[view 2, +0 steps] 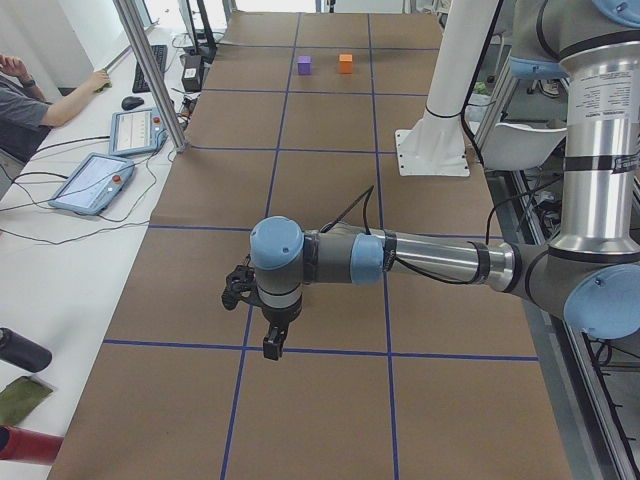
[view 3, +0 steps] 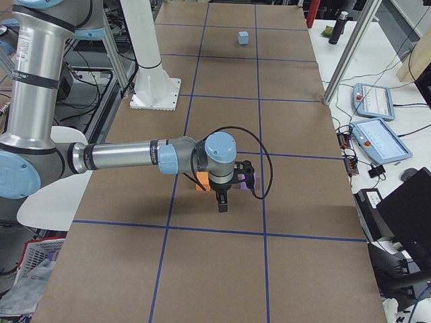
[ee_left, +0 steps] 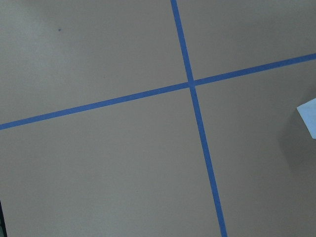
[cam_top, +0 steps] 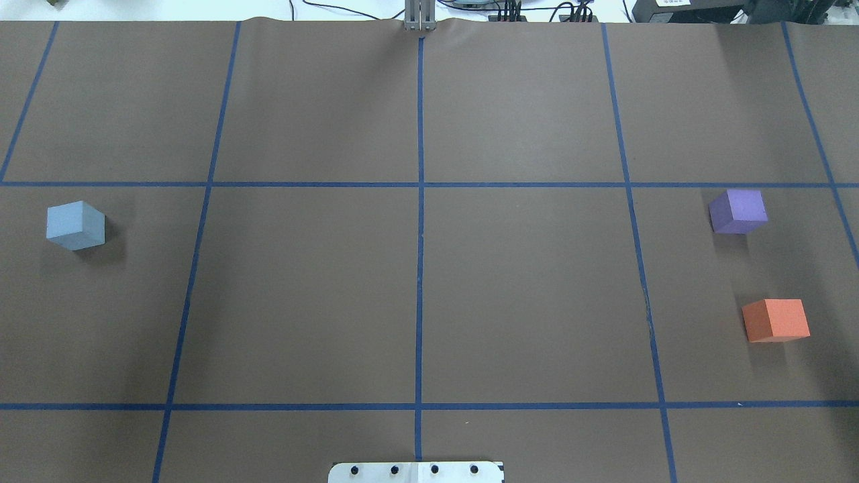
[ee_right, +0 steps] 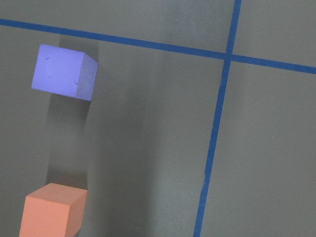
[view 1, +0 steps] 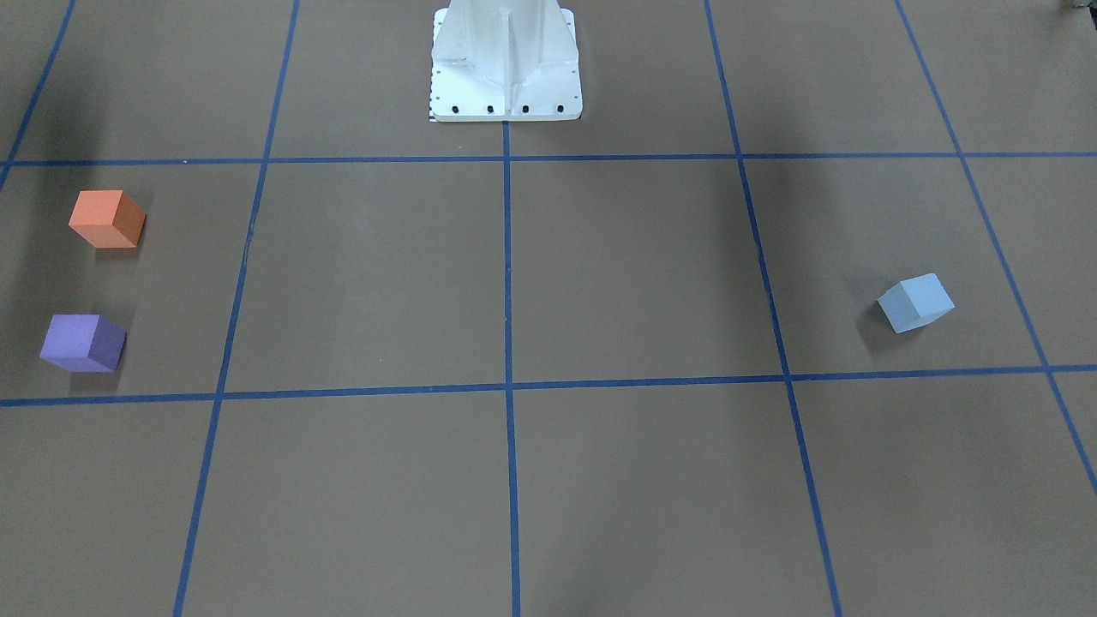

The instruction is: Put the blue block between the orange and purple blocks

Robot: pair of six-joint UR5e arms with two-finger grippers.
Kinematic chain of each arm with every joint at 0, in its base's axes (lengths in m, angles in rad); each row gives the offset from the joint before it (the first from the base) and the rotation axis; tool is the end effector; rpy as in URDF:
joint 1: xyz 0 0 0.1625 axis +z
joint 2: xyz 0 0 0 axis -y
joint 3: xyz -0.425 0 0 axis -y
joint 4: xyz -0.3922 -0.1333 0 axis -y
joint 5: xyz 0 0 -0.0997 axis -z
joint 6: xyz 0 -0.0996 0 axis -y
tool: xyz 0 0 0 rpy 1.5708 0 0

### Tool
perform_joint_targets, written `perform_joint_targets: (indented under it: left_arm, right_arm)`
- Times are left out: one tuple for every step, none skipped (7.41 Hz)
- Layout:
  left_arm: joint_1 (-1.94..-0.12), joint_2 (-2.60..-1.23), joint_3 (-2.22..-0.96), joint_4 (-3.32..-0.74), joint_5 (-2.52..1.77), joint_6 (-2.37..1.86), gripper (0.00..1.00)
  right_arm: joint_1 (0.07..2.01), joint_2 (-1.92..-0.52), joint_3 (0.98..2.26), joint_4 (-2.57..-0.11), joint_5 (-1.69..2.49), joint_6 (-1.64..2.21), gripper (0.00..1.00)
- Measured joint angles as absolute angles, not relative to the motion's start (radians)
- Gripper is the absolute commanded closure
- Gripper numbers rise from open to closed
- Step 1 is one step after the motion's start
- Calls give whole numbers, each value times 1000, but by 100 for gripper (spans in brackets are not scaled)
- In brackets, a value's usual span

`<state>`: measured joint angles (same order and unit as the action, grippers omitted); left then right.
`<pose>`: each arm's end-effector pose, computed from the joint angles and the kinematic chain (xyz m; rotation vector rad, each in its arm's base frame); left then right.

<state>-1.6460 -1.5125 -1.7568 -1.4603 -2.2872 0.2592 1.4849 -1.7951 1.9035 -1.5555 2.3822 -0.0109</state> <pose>-0.1027 -0.4588 0.6102 0.1357 0.7047 0.1822 0.0263 -0.4065 0.5902 0.0864 -0.8148 -0.1415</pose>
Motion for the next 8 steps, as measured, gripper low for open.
perform_joint_targets:
  left_arm:
    - [-1646, -1513, -1758, -1464, -2287, 260, 0]
    - [-1646, -1513, -1759, -1472, -2287, 261, 0]
    - [-1645, -1513, -1764, -1477, -2287, 261, 0]
    - [-1644, -1517, -1773, -1479, -2286, 260, 0]
    - [-1631, -1530, -1776, -1481, -2286, 256, 0]
    - [-1598, -1557, -1773, -1483, -2287, 249, 0]
    - [-1567, -1583, -1769, -1486, -2291, 214, 0]
    - [-1544, -1602, -1763, -1507, -2306, 118, 0]
  right_arm:
    - [1485, -1795, 1904, -1555, 2382, -11, 0]
    - [1485, -1794, 1905, -1555, 2382, -10, 0]
    - [1483, -1793, 1905, -1555, 2382, -10, 0]
    - [1479, -1790, 1906, -1555, 2382, -7, 0]
    - [1469, -1784, 1906, -1550, 2382, 8, 0]
    - [1453, -1779, 1906, -1528, 2381, 45, 0]
    - [1434, -1776, 1905, -1495, 2378, 89, 0]
    - [1420, -1775, 1904, -1470, 2374, 118, 0]
